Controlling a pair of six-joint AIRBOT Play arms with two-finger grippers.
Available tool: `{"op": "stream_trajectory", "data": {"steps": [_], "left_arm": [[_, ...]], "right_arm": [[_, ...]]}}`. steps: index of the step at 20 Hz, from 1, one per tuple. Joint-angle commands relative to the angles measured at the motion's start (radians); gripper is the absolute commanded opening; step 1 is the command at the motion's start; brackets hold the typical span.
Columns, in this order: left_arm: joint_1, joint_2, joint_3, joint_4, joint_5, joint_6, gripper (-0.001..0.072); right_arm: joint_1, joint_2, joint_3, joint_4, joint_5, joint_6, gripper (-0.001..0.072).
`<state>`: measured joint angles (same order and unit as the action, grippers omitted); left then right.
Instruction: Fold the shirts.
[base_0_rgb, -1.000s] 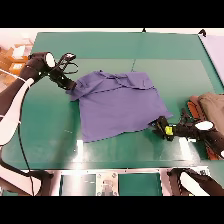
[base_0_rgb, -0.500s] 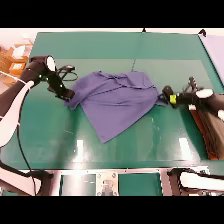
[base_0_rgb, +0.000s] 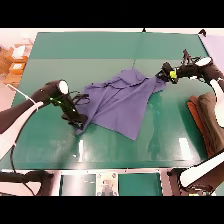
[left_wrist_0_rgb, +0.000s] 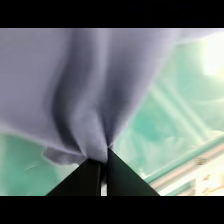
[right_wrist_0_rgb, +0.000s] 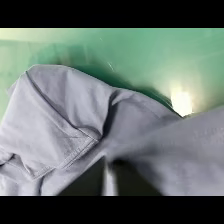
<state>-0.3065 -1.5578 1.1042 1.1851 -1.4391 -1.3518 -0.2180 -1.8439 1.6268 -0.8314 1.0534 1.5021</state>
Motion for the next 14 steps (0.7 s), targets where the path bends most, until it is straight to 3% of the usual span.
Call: {"op": "stream_trajectory", "data": {"steps": [1,2,3,4,7,9,11,14], "left_arm": [[-0.027,0.010,-0.004,-0.036,0.023,0.000,0.0159],[-0.009,0.010,0.022,0.005,-0.017,-0.002,0.0457],[0.016,0.010,0.050,0.033,-0.061,0.000,0.0498],[0.050,0.011,0.083,0.045,-0.101,0.016,0.0498],[0.178,0.045,0.132,0.045,-0.142,0.077,0.0497],[0.295,0.082,0.132,0.045,-0.080,0.135,0.0498],[0.420,0.083,0.132,0.034,0.047,0.140,0.0497],[0.533,0.024,0.132,-0.110,0.148,0.232,0.0497]], "right_arm": [[-0.025,-0.034,0.067,-0.018,0.118,0.013,0.0491],[-0.045,-0.032,0.069,-0.019,0.165,0.013,0.0457],[-0.073,-0.026,0.069,-0.019,0.217,0.012,0.0438],[-0.102,-0.018,0.064,-0.019,0.267,0.012,0.0389],[-0.168,0.084,-0.092,-0.043,0.323,0.011,0.0369],[-0.188,0.195,-0.288,-0.070,0.306,-0.011,0.0365],[-0.195,0.320,-0.499,-0.071,0.298,-0.042,0.0364],[-0.174,0.533,-0.809,-0.069,0.243,-0.065,0.0363]]}}
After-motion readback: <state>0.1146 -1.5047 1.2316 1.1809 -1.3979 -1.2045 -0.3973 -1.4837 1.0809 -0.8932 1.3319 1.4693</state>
